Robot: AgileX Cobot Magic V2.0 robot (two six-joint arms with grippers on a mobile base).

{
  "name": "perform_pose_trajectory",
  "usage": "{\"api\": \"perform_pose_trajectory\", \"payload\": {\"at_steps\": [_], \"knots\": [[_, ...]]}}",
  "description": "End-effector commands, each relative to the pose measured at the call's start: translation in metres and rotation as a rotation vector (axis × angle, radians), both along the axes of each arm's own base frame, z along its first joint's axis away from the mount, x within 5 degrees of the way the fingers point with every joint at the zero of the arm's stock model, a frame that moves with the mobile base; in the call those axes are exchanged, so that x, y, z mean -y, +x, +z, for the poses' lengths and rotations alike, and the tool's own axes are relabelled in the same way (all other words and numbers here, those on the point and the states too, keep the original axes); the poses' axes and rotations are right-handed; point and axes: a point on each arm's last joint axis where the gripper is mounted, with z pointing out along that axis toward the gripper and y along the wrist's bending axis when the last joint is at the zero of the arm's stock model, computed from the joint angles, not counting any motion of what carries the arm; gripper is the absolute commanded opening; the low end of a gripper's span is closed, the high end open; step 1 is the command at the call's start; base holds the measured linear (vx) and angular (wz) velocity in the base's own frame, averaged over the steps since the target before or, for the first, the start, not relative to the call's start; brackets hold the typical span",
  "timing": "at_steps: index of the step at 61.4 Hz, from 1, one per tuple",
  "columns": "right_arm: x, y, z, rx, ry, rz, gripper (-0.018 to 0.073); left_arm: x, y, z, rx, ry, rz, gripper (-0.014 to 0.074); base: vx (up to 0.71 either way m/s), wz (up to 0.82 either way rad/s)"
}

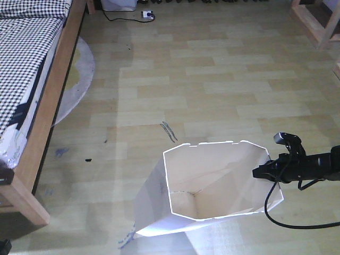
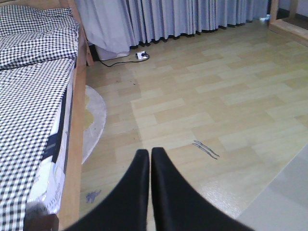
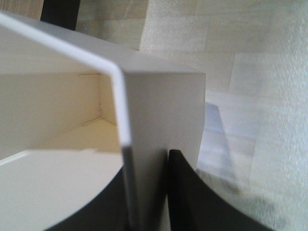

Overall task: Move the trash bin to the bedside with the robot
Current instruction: 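Hold the bin in the right gripper while the base turns toward the bed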

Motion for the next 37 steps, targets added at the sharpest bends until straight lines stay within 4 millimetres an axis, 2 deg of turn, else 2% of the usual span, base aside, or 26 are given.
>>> {"api": "perform_pose_trajectory", "payload": {"at_steps": [1,37], "knots": [[-0.0104,0.0153,0.0429,0.138,0.245,-0.009,-0.0003,-0.0001,0.0013,0.0009,0.064,-0.009,0.004,-0.0007,0.42,0.14],[-0.0104,0.0153,0.0429,0.138,0.245,-0.009,-0.0003,-0.0001,0.0013,0.0009,0.065,-0.009,0.004,-0.0007,0.41,0.04]]}}
